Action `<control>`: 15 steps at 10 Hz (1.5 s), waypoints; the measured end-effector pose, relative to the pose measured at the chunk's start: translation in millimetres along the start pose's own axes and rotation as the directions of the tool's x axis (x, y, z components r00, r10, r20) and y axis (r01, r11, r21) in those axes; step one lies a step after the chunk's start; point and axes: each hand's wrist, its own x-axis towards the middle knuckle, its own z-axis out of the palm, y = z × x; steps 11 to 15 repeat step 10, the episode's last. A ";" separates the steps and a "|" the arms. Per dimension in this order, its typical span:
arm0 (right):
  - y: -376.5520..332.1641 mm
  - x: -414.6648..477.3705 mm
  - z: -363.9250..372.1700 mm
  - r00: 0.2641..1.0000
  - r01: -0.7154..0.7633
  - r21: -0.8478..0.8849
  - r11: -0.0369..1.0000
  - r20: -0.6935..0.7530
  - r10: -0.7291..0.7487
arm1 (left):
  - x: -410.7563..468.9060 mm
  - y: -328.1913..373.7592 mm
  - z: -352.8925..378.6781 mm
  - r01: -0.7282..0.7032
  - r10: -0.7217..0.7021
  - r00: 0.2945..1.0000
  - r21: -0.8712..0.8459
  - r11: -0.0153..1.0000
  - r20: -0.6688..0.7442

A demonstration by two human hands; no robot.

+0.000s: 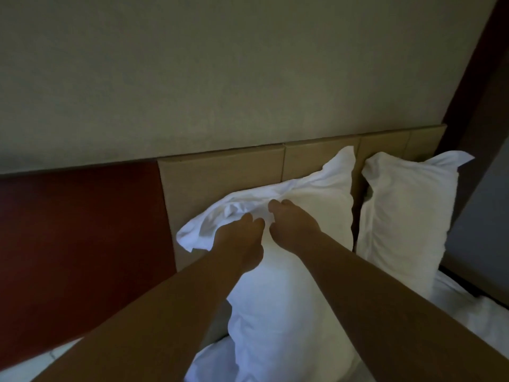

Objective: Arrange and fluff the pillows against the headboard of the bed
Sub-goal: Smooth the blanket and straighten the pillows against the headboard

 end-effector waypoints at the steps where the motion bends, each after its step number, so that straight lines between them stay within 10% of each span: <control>1: -5.8 10.7 6.8 1.000 -0.002 0.015 1.000 0.002 0.002 | 3.7 -11.8 -0.2 0.067 -0.067 0.998 -0.021 0.998 0.002; 5: -2.6 108.6 10.3 0.993 -0.113 0.063 0.992 -0.017 0.114 | 78.0 -54.3 1.7 0.018 -0.014 0.972 0.018 1.000 -0.235; 15: -17.7 91.9 -18.2 0.992 -0.017 0.225 0.974 -0.119 0.045 | 76.2 -41.7 -48.6 0.059 -0.060 0.998 -0.094 0.994 -0.011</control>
